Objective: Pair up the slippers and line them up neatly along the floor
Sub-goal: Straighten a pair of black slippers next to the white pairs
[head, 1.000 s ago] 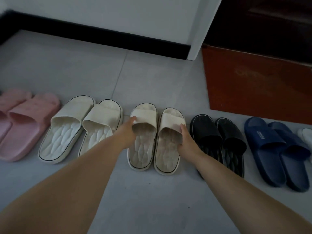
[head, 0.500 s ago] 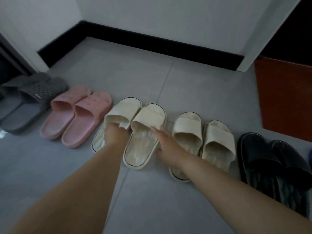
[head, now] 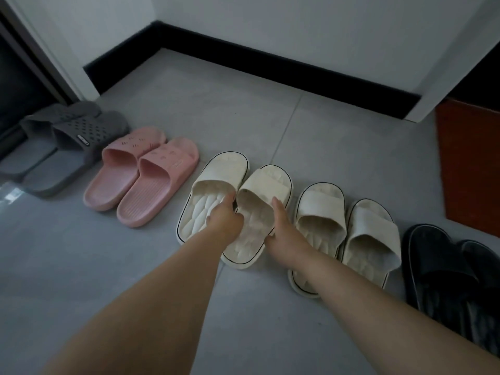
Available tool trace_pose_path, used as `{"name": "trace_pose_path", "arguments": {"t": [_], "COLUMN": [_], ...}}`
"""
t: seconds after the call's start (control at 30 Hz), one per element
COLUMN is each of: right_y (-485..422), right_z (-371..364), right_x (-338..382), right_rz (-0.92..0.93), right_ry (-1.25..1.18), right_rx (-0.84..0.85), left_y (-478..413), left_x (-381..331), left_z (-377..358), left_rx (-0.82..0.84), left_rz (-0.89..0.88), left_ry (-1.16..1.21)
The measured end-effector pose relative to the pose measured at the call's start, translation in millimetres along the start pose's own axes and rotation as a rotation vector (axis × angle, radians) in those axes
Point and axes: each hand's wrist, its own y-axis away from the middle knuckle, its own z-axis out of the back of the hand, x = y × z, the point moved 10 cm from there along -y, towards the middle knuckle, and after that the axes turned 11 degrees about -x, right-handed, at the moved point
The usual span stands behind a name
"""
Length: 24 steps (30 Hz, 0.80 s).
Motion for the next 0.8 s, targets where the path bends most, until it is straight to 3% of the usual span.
{"name": "trace_pose_path", "arguments": {"t": [0.1,0.2,0.27,0.4,0.5,0.57,0.67,0.8], "right_y": [1.4,15.8,36.8,101.5,161.9,196.9,216.7,190.3], "right_z": [4.8,29.6,57.6,144.7,219.6,256.7,286.9,293.2], "right_x": [1.3,-0.5,-13.3,-86.6,-169.1,-218.9,-259.2,-268.0], "right_rz": [0.000,0.033,0.042,-0.059,-0.278,-0.451,-0.532,-0.417], "right_ry": [-0.037,-0.049,-0.055,-0.054,0.039,0.020,0.087,0.268], "right_rx": [0.003,-0.073,-0.182,-0.557,-0.838,-0.943,-0.933,-0.726], "left_y": [2.6,5.6,10.7,25.5,52.0,73.1,94.6,83.6], "left_x": [-0.2,-9.8,-34.3,-107.9,-163.7,-197.4,-231.7,-231.3], "left_z": [6.2,31.5,38.1,0.2,-54.1,-89.0,-131.0,-150.6], "left_rx": [-0.054,-0.332,-0.441,-0.273,0.010,0.116,0.159,0.079], "left_rz": [0.022,0.040,-0.068,-0.337,-0.467,-0.566,-0.625,-0.503], "left_ry": [-0.016,0.115,0.232,0.300,0.337,0.200,-0.077,-0.367]}}
